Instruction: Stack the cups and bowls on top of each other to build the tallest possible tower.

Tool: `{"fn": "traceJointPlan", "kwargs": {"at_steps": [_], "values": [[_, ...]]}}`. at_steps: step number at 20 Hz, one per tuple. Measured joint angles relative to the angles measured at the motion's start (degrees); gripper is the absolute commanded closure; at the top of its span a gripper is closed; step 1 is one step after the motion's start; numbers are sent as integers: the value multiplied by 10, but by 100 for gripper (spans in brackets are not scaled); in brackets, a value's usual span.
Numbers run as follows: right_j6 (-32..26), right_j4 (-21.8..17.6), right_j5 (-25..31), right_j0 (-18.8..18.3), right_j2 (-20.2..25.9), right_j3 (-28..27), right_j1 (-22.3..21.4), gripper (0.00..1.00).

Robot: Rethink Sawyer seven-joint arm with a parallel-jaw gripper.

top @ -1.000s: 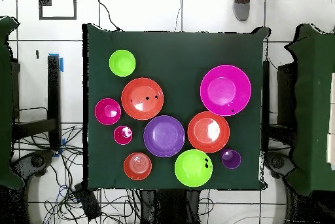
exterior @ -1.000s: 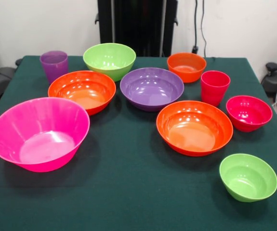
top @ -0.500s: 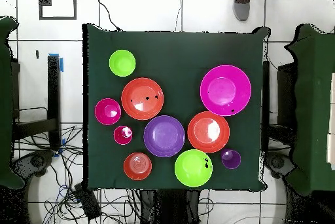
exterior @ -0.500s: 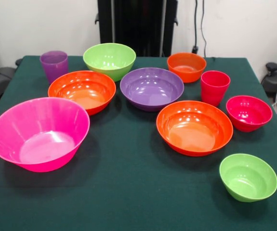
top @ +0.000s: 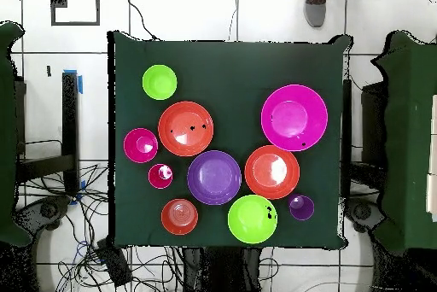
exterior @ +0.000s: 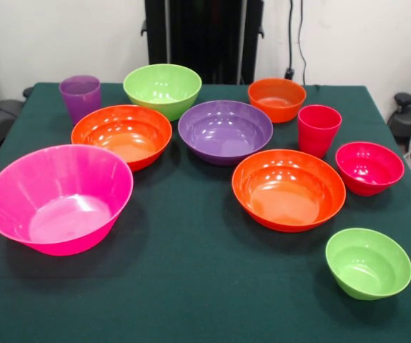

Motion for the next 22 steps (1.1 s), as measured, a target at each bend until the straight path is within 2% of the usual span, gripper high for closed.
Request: {"fn": "traceJointPlan", "kwargs": {"at_steps": [15, 22], "values": [[-52, -7, 0, -57, 2, -23, 42, 0], [-88, -18, -1, -92, 18, -39, 67, 0]]}}
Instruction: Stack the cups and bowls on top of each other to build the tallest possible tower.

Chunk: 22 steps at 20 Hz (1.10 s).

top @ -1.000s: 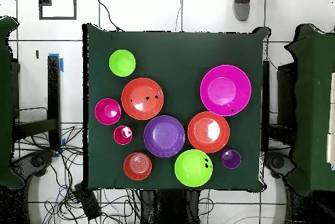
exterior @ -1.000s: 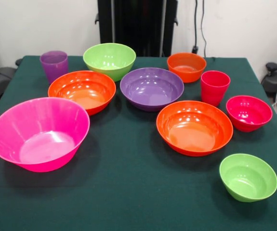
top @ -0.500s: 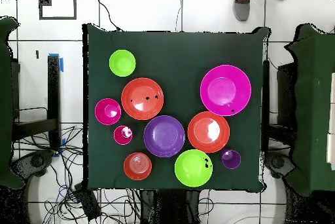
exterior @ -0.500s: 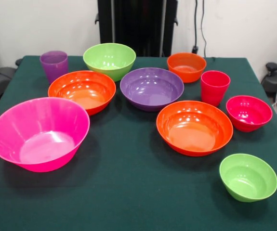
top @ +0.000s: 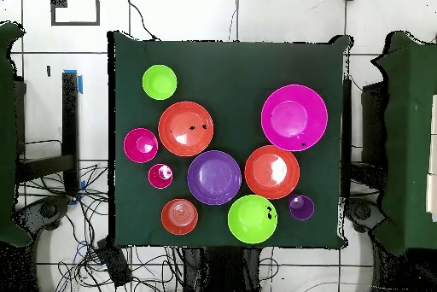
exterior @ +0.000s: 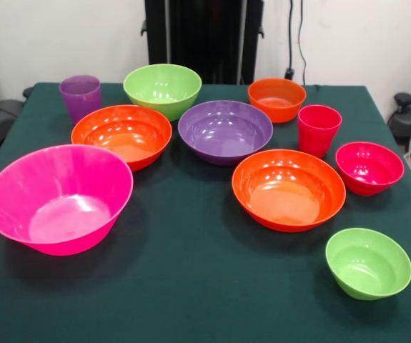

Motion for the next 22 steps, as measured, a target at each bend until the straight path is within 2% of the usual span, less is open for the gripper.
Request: {"fn": "traceJointPlan", "kwargs": {"at_steps": [9, 16, 22], "values": [[-31, -25, -18, -35, 21, -30, 33, 0], [-59, -48, -26, -91, 67, -75, 81, 0], [-80, -63, -27, -120, 96, -103, 116, 0]]}}
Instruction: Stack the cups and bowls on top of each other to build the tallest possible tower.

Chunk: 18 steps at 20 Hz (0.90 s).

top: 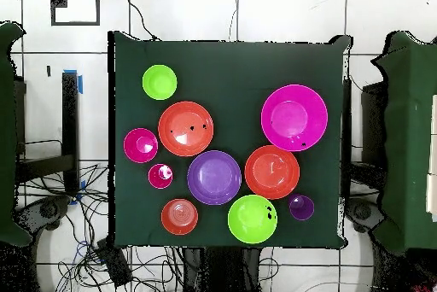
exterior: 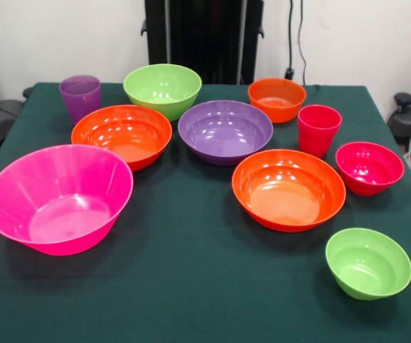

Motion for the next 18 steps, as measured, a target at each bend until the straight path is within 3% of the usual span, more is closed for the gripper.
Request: {"fn": "traceJointPlan", "kwargs": {"at_steps": [18], "values": [[-21, -71, 0, -51, 100, -101, 102, 0]]}}
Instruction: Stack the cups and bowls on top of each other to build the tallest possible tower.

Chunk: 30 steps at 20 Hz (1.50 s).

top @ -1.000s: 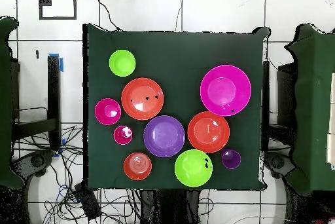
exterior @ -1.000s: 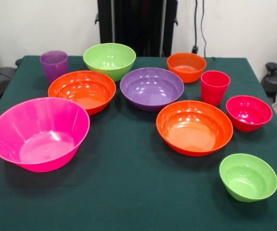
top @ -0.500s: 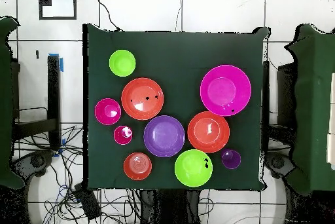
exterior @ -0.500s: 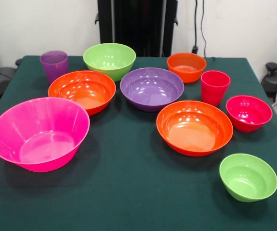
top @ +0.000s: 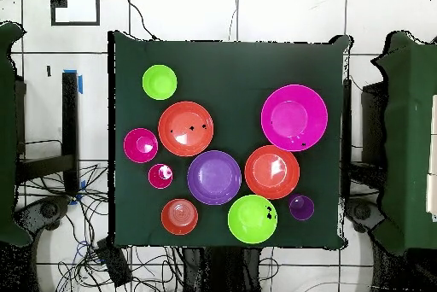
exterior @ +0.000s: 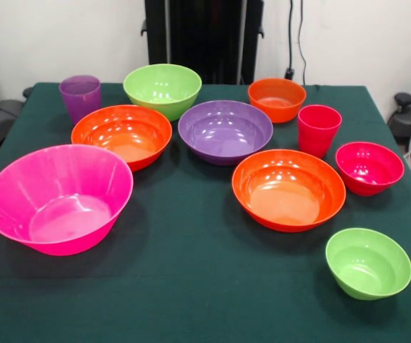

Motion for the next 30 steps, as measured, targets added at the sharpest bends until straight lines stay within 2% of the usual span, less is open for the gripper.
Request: {"fn": "traceJointPlan", "kwargs": {"at_steps": [10, 18, 24, 25, 29, 30], "values": [[0, -27, 0, -25, 49, -50, 48, 0], [0, -36, 0, -34, 73, -61, 63, 0], [0, -30, 0, -35, 79, -41, 36, 0], [0, -22, 0, -35, 79, -23, 14, 0], [0, -8, 0, -35, 79, -2, -13, 0], [0, 3, 0, -35, 79, 14, -36, 0]]}}
